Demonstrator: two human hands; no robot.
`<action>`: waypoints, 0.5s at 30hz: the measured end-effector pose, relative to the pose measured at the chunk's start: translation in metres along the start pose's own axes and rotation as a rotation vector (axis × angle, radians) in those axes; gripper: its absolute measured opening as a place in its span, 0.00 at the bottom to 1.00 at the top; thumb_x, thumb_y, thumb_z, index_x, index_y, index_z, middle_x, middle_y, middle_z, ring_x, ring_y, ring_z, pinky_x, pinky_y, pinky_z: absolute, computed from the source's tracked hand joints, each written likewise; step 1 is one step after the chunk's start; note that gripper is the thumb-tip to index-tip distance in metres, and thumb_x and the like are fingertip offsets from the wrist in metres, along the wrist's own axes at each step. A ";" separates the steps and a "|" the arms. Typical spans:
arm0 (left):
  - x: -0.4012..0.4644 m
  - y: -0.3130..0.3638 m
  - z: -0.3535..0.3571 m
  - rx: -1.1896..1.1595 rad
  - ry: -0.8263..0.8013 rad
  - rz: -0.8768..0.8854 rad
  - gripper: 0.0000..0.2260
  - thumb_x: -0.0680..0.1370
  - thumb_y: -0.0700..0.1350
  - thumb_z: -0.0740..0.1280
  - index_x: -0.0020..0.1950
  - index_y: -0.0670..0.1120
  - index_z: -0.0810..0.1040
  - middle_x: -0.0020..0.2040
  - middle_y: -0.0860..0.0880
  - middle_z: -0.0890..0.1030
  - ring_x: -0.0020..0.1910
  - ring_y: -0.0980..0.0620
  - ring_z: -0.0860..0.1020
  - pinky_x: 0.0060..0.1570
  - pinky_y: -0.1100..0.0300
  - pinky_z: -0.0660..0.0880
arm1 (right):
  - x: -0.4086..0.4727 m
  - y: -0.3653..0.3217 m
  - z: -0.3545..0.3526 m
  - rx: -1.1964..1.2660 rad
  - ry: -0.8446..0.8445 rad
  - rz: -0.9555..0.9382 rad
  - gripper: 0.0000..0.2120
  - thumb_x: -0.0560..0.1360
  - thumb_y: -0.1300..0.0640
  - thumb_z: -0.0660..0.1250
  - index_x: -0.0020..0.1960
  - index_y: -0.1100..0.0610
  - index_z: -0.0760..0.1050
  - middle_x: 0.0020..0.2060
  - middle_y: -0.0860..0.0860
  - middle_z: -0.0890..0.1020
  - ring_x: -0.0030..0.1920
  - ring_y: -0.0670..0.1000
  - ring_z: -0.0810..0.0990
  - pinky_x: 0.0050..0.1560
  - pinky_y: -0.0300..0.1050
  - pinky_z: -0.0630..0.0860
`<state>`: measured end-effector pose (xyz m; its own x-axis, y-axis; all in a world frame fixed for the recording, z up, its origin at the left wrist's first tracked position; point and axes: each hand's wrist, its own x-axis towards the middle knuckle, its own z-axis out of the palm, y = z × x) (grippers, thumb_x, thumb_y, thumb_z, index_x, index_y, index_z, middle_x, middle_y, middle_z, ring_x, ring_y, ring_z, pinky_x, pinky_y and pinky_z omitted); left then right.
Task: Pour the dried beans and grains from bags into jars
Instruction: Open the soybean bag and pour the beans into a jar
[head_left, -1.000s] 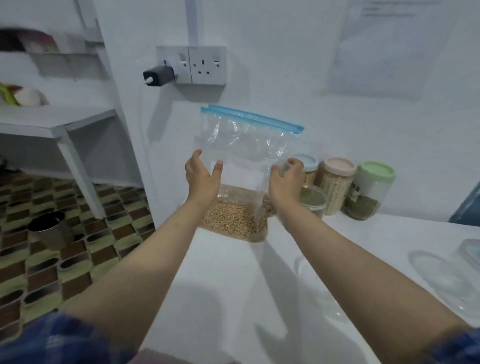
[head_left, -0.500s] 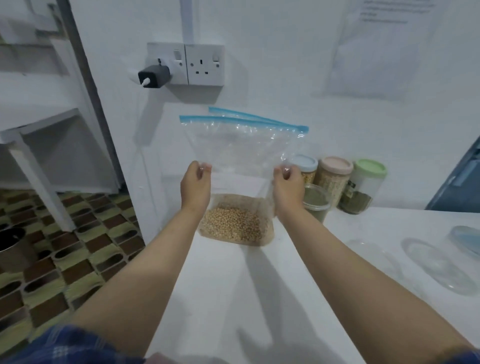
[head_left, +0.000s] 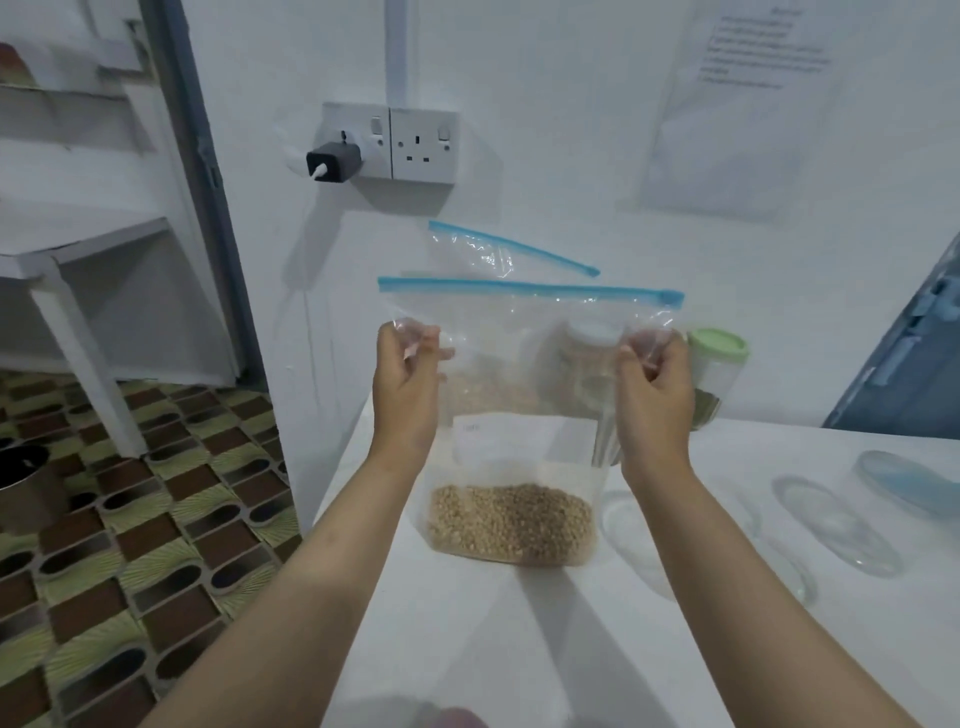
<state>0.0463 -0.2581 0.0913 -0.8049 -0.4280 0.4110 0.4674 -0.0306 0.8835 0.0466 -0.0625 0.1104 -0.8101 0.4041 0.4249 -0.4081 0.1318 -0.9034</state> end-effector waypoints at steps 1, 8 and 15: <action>-0.004 0.005 0.002 -0.024 0.002 0.007 0.04 0.84 0.48 0.60 0.50 0.52 0.70 0.55 0.54 0.80 0.45 0.53 0.82 0.45 0.61 0.75 | -0.003 -0.001 -0.004 -0.005 0.000 0.014 0.07 0.79 0.62 0.63 0.56 0.56 0.71 0.45 0.48 0.77 0.39 0.40 0.75 0.44 0.33 0.72; -0.014 0.030 0.006 0.033 0.082 0.125 0.02 0.84 0.46 0.59 0.53 0.51 0.71 0.47 0.55 0.82 0.42 0.61 0.77 0.46 0.67 0.71 | -0.015 -0.012 -0.021 0.161 0.007 0.036 0.24 0.82 0.54 0.63 0.75 0.48 0.59 0.65 0.53 0.78 0.62 0.54 0.78 0.65 0.48 0.75; -0.029 0.037 0.007 0.499 0.168 0.118 0.36 0.82 0.48 0.63 0.81 0.47 0.43 0.76 0.46 0.56 0.73 0.50 0.63 0.70 0.54 0.64 | -0.022 -0.027 -0.034 0.080 0.040 -0.209 0.07 0.82 0.58 0.62 0.48 0.49 0.75 0.45 0.49 0.82 0.47 0.47 0.79 0.53 0.45 0.76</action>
<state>0.0841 -0.2401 0.1136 -0.6685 -0.5426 0.5086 0.2875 0.4423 0.8496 0.0898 -0.0447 0.1238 -0.6875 0.4111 0.5986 -0.5991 0.1448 -0.7875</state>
